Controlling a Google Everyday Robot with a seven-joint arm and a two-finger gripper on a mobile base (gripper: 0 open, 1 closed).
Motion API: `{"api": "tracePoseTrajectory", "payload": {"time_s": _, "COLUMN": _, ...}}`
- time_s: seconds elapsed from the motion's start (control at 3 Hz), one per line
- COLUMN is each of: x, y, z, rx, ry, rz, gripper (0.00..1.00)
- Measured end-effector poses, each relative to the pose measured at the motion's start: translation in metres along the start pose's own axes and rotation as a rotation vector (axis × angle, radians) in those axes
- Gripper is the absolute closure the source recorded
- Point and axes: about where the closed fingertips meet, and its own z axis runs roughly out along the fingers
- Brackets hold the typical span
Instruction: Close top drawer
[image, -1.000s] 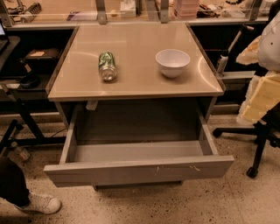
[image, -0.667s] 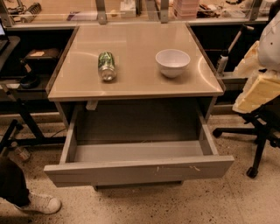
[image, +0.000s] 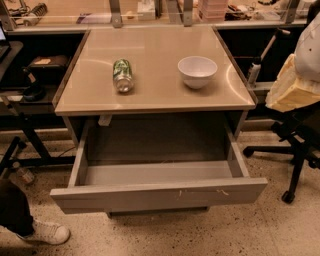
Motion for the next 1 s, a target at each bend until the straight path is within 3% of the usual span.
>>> {"api": "tracePoseTrajectory", "payload": {"time_s": 0.33, "x": 0.0, "y": 0.0, "z": 0.0, "rx": 0.0, "ry": 0.0, "rz": 0.0, "gripper": 1.0}}
{"api": "tracePoseTrajectory", "payload": {"time_s": 0.67, "x": 0.0, "y": 0.0, "z": 0.0, "rx": 0.002, "ry": -0.001, "rz": 0.0, "gripper": 1.0}}
{"api": "tracePoseTrajectory", "payload": {"time_s": 1.0, "x": 0.016, "y": 0.025, "z": 0.024, "rx": -0.061, "ry": 0.016, "rz": 0.031, "gripper": 1.0}}
